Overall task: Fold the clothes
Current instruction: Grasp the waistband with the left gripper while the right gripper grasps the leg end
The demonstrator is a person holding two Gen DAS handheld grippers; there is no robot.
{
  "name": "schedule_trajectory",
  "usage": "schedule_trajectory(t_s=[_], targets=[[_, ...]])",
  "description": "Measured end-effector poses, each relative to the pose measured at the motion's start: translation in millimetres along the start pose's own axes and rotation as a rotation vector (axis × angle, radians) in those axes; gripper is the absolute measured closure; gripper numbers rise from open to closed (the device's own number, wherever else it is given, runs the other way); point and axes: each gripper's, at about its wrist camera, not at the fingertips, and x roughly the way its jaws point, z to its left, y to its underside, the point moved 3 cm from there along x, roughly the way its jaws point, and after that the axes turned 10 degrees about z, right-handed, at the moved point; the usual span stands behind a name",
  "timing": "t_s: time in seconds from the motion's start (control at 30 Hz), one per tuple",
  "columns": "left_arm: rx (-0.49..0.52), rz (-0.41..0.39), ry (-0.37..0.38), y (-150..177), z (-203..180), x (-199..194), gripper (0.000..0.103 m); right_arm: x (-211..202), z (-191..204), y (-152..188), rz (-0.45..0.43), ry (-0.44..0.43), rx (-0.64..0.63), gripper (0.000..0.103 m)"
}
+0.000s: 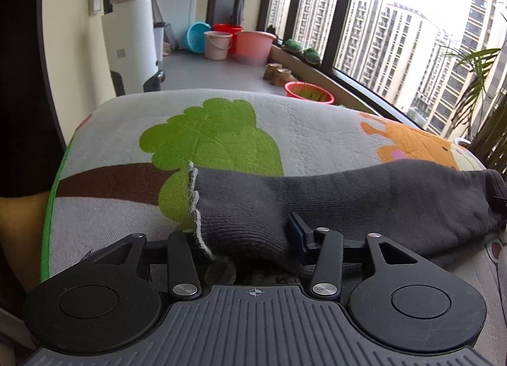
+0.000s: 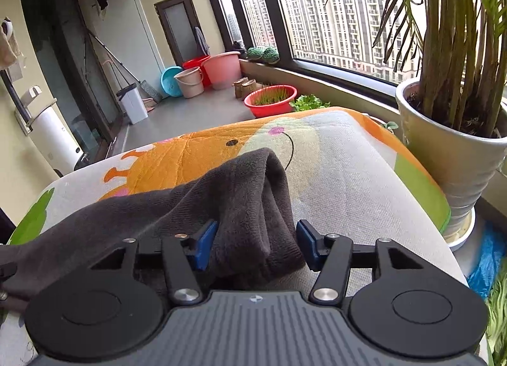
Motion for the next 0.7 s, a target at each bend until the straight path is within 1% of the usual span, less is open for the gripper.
schedule_trajectory(t_s=[0.1, 0.17, 0.2, 0.23, 0.27, 0.3, 0.37, 0.4, 0.43, 0.47, 0.53, 0.6, 0.67, 0.7], targets=[[0.015, 0.008, 0.009, 12.7, 4.1, -16.3, 0.061, -19.1, 0.4, 19.1, 0.022, -0.014, -0.026, 0.057], [0.008, 0.006, 0.012, 23.6, 10.1, -30.4, 0.060, -38.6, -0.4, 36.6, 0.046, -0.036, -0.032, 0.059], [0.002, 0.002, 0.010, 27.0, 14.8, -34.7, 0.056, -49.0, -1.8, 45.1, 0.054, -0.049, -0.037, 0.059], [-0.009, -0.003, 0.008, 30.9, 20.8, -40.4, 0.049, -58.9, -3.3, 52.8, 0.056, -0.054, -0.047, 0.059], [-0.027, -0.004, 0.012, 33.5, 26.5, -46.2, 0.044, -68.2, -4.3, 59.0, 0.050, -0.043, -0.063, 0.059], [-0.044, -0.004, 0.018, 34.7, 30.2, -51.6, 0.040, -78.6, -5.2, 64.4, 0.039, -0.032, -0.077, 0.057], [-0.055, -0.016, 0.029, 33.5, 33.5, -61.3, 0.034, -106.1, -5.7, 69.7, -0.017, -0.009, -0.095, 0.054], [-0.054, -0.022, 0.033, 32.6, 32.7, -64.8, 0.025, -118.7, -5.6, 69.2, -0.042, -0.010, -0.092, 0.054], [-0.054, -0.028, 0.042, 31.5, 31.8, -66.2, 0.020, -128.5, -6.4, 68.1, -0.063, -0.010, -0.084, 0.054], [-0.054, -0.026, 0.056, 30.0, 30.2, -64.8, 0.020, -135.3, -8.1, 66.2, -0.073, -0.012, -0.072, 0.054], [-0.048, 0.003, 0.079, 26.1, 22.7, -51.9, 0.019, -134.8, -8.8, 64.2, -0.057, -0.016, -0.061, 0.054], [-0.037, 0.030, 0.076, 24.0, 15.1, -39.6, 0.020, -127.6, -7.5, 65.0, -0.035, -0.014, -0.064, 0.054], [-0.023, 0.052, 0.051, 19.8, 10.3, -26.3, 0.024, -113.0, -1.4, 68.4, 0.005, -0.018, -0.080, 0.054], [-0.008, 0.056, 0.034, 20.3, 7.5, -24.1, 0.038, -105.8, 2.8, 70.3, 0.024, -0.016, -0.101, 0.054]])
